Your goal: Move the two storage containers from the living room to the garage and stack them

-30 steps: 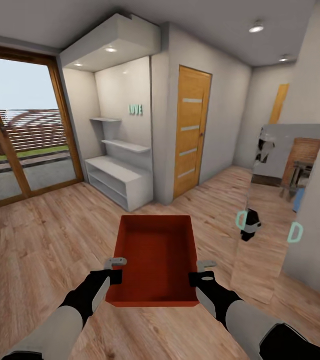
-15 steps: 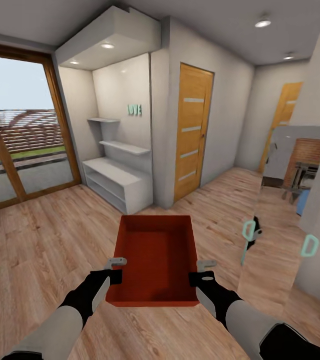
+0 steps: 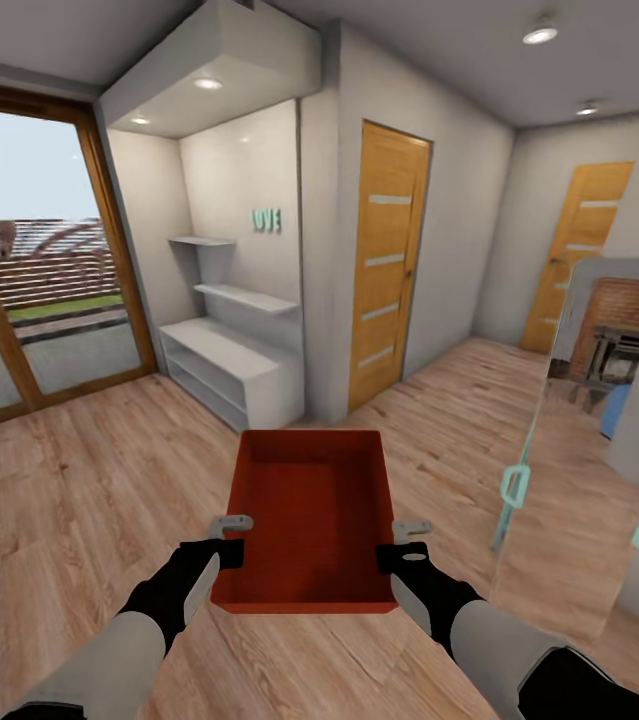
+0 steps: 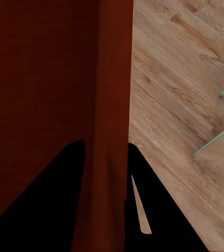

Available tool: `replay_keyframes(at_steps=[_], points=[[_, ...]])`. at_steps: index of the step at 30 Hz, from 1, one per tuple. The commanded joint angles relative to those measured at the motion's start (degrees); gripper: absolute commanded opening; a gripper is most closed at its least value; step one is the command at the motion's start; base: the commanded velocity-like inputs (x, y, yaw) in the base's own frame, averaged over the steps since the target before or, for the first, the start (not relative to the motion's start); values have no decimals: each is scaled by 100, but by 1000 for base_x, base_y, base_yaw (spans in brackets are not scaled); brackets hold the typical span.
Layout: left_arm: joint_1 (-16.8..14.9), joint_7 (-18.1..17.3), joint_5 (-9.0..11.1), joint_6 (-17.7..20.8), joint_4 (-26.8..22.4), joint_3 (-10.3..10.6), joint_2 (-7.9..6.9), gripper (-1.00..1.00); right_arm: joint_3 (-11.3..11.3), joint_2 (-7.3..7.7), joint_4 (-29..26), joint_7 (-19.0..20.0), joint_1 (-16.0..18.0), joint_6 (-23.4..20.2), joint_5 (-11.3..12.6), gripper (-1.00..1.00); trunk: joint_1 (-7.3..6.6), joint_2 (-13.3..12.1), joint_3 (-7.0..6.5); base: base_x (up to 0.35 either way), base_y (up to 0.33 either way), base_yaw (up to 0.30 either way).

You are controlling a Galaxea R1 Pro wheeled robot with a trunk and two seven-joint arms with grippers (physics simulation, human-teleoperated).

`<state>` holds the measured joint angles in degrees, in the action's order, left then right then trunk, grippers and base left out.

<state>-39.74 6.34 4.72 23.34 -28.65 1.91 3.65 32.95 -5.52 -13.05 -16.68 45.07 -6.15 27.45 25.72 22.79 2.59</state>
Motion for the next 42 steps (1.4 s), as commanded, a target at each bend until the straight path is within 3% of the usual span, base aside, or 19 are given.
replay_keyframes(at_steps=[1,12,19,42], points=[[-8,65,-94,39,-27,-86,4,-100,-43,2,4,-248,1,-36,28,-100,7,13,13,323,0,0],[-8,55,-94,39,-27,-77,13,-100,-48,-2,4,-253,1,-31,30,-100,7,13,13,323,0,-11],[-8,55,-94,39,-27,-77,10,-100,-47,-10,4,-415,1,-35,33,-100,7,13,13,323,0,-215],[-8,52,-94,39,-27,-74,11,-100,-43,-19,4,-424,1,-35,33,-100,7,13,13,323,0,-211]])
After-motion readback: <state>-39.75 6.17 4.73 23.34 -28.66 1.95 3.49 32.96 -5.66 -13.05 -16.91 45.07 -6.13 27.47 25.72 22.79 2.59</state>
